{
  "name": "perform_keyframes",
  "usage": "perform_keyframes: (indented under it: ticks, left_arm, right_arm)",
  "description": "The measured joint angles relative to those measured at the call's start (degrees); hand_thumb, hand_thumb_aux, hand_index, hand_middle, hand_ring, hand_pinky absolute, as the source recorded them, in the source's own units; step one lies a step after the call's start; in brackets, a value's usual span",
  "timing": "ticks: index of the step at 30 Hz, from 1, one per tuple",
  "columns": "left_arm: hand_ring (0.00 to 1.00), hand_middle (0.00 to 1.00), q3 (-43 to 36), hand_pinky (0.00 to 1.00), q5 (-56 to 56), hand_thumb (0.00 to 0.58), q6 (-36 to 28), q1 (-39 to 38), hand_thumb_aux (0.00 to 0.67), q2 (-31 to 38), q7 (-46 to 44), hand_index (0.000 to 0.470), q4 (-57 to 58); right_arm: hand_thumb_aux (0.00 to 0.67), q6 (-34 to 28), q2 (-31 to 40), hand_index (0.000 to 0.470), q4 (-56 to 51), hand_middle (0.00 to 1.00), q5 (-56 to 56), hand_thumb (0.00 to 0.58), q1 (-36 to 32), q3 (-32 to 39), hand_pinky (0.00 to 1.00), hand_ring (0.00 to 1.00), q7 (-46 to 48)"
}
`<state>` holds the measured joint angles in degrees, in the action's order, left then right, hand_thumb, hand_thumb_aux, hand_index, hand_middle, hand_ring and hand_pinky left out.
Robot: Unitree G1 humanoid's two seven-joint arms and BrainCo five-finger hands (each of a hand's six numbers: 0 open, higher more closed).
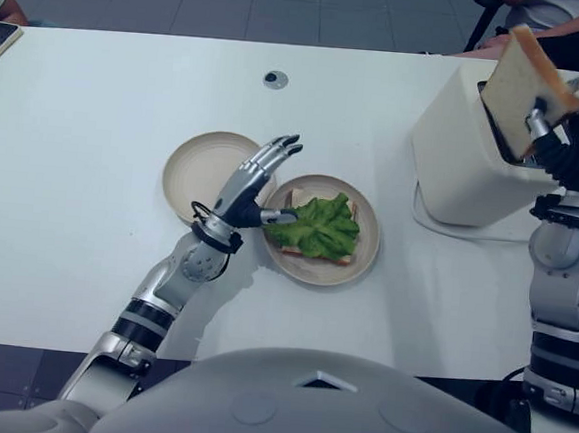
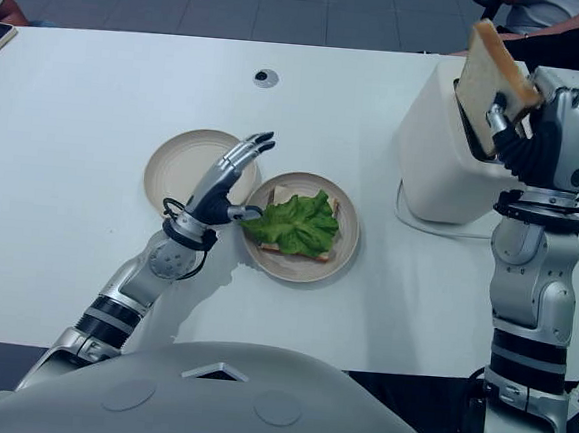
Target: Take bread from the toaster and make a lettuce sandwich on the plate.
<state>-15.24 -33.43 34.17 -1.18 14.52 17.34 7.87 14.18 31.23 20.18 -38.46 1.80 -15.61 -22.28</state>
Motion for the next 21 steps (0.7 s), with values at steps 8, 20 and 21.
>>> perform_keyframes:
  ticks: [8,20,21]
  left_arm:
    - [0.00,0.00,8.2,0.00,1.0,0.000,3.1,-1.7,0.000,-1.6,9.0,0.000,-5.4]
    - [0.00,0.00,3.1,0.00,-13.0,0.000,13.0,-5.3,0.000,2.2,4.9,0.000,-16.0]
    - [0.00,0.00,1.0,0.00,-14.8,0.000,13.6,-5.5,0.000,3.1,3.2,0.000,-15.7]
  right_arm:
    - [0.670,10.1,0.0,0.470,-0.9,1.00,44.0,0.580,4.8,18.0,1.00,1.00,30.7]
    - [0.670,-1.4,-6.2,0.470,-28.9,1.00,41.7,0.580,-4.3,28.5,1.00,1.00,46.7]
    - [0.670,-1.2,-6.6,0.470,-29.1,1.00,40.5,0.580,-4.5,28.5,1.00,1.00,46.0]
